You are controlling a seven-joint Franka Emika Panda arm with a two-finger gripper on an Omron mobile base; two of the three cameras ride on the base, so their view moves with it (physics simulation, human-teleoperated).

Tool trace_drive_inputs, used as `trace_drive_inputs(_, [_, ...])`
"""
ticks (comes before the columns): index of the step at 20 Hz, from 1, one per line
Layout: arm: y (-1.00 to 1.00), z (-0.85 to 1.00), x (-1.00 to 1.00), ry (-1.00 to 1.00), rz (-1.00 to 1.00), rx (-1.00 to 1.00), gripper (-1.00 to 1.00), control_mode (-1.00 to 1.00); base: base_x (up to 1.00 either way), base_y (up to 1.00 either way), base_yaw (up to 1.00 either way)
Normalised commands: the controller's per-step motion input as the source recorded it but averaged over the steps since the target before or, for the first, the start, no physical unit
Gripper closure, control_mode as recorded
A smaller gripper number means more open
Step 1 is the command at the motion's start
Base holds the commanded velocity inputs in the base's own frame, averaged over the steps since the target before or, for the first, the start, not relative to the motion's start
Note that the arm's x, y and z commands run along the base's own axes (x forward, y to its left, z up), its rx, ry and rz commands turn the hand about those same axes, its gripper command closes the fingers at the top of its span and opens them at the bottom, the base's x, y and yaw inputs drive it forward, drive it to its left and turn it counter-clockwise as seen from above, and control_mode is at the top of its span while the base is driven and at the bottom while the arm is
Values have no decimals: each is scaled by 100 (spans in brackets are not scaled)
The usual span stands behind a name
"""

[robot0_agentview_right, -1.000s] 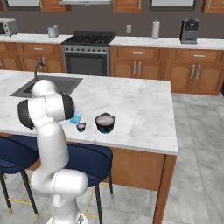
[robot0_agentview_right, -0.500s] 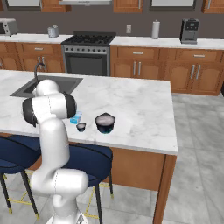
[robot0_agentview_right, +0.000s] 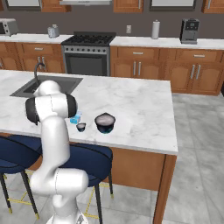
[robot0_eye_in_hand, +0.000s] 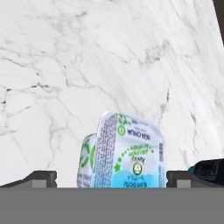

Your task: Stack the yogurt containers by placing the smaller containers on top of the larger containers.

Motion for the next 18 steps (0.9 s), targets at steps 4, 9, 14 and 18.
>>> trace_drive_inputs(4, [0, -12, 16, 0, 0, -2, -100, -100, 0, 0, 0])
trace_drive_inputs(9, [0, -9, 19, 0, 0, -2, -100, -100, 0, 0, 0])
trace_drive_inputs(14, [0, -10, 19, 0, 0, -2, -100, -100, 0, 0, 0])
trace_drive_inputs(18, [0, -10, 11, 0, 0, -1, -100, -100, 0, 0, 0])
